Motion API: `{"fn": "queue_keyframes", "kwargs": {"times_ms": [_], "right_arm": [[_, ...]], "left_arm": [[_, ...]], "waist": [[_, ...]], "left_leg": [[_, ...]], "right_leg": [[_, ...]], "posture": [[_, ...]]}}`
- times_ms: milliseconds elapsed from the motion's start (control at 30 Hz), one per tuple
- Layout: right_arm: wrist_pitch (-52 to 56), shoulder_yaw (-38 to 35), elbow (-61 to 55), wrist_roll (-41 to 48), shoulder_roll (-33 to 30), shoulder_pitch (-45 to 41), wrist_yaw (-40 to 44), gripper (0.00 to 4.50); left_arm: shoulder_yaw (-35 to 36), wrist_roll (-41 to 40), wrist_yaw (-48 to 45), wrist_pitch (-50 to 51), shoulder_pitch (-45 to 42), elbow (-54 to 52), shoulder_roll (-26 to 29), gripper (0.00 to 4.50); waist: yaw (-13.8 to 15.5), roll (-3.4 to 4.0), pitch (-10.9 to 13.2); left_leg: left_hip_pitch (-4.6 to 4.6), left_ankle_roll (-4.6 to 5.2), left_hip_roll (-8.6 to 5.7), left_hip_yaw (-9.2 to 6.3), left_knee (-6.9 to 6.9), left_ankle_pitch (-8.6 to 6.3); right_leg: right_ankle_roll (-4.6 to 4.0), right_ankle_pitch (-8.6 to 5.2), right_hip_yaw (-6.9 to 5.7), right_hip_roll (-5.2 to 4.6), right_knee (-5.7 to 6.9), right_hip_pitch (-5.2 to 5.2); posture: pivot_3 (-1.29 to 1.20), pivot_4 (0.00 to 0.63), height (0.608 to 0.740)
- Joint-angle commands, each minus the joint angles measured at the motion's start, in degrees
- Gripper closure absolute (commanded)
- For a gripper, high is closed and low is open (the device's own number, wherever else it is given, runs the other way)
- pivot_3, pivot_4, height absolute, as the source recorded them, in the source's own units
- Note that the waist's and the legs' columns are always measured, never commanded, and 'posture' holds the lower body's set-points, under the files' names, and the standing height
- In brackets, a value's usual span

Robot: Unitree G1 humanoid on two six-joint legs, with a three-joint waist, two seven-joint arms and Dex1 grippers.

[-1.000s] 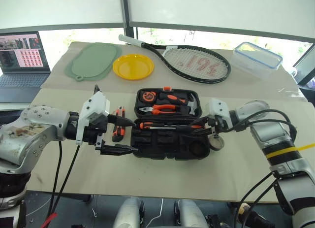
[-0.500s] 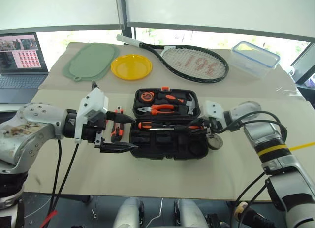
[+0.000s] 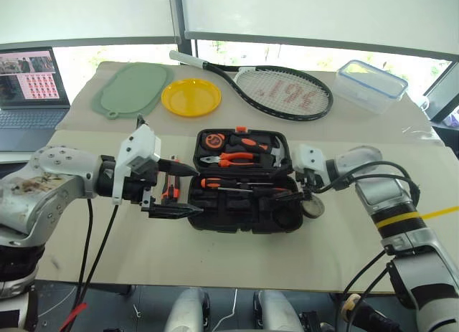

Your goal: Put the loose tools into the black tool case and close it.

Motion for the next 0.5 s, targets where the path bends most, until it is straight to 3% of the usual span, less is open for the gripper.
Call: {"fn": "queue_keyframes", "kwargs": {"times_ms": [33, 167, 500], "right_arm": [[6.5, -3.9, -5.9, 5.0, 1.0, -0.3, -1.3, 0.05], [9.1, -3.7, -6.8, 5.6, 2.6, 0.7, -3.3, 1.01], [7.8, -0.7, -3.4, 2.7, 6.1, 2.1, -6.6, 4.48]], "left_arm": [[0.3, 0.3, -0.3, -1.6, -1.4, -0.1, -0.1, 0.0], [0.0, 0.6, -0.2, -1.9, -1.4, 0.2, -0.3, 0.0], [-0.2, 0.9, -0.1, -2.1, -1.3, 0.3, -0.1, 0.0]], "waist": [[0.0, 0.0, 0.0], [0.0, 0.0, 0.0], [0.0, 0.0, 0.0]], "left_leg": [[0.0, 0.0, 0.0, 0.0, 0.0, 0.0], [0.01, 0.0, 0.0, 0.0, 0.0, 0.0], [0.0, 0.0, -0.01, 0.01, 0.0, 0.0]], "right_leg": [[0.0, 0.0, 0.0, 0.0, 0.0, 0.0], [0.0, 0.0, 0.0, 0.0, 0.0, 0.02], [0.0, 0.0, 0.0, 0.0, 0.0, 0.0]], "posture": [[0.0, 0.15, 0.738], [0.0, 0.15, 0.738], [0.0, 0.15, 0.738]]}}
